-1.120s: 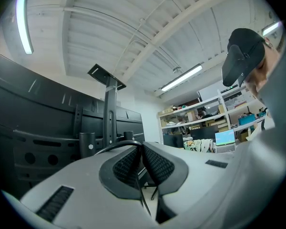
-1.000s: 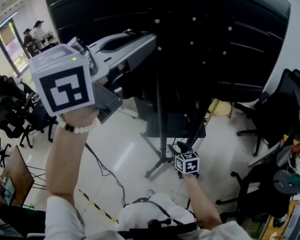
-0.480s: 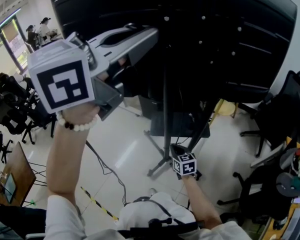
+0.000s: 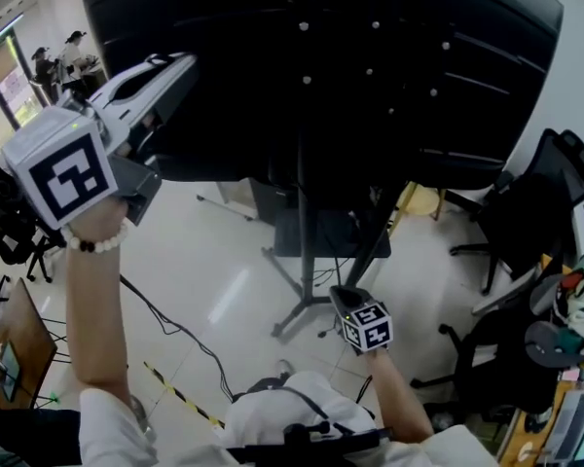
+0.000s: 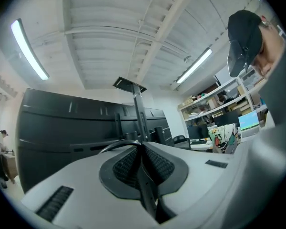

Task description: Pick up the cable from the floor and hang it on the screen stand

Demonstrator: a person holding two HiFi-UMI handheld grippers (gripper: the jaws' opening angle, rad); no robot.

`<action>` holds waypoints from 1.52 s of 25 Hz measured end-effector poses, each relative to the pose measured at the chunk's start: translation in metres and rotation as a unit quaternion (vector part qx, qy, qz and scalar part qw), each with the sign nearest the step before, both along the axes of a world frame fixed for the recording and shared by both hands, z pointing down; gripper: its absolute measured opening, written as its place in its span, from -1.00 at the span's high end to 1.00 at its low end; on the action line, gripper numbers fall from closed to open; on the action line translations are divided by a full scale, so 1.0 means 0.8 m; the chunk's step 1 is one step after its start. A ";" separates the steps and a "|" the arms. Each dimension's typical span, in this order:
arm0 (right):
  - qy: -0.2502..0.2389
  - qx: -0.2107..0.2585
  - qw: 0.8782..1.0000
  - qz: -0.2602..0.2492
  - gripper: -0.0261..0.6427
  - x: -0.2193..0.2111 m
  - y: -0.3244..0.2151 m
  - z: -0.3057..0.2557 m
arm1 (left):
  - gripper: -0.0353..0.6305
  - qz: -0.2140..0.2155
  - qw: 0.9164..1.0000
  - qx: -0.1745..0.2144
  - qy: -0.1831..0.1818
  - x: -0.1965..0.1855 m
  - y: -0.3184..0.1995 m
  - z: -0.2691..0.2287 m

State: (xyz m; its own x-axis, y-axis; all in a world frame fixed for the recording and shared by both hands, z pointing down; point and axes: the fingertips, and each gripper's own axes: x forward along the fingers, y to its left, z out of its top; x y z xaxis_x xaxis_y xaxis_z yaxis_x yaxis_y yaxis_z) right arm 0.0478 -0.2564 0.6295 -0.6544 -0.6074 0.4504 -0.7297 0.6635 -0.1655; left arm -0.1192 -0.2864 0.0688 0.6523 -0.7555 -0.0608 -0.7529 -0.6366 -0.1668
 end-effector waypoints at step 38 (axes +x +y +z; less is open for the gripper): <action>-0.155 0.262 0.953 -0.001 0.89 0.018 -0.067 -0.563 | 0.85 -0.111 0.969 -0.190 -0.114 -0.164 0.045 0.397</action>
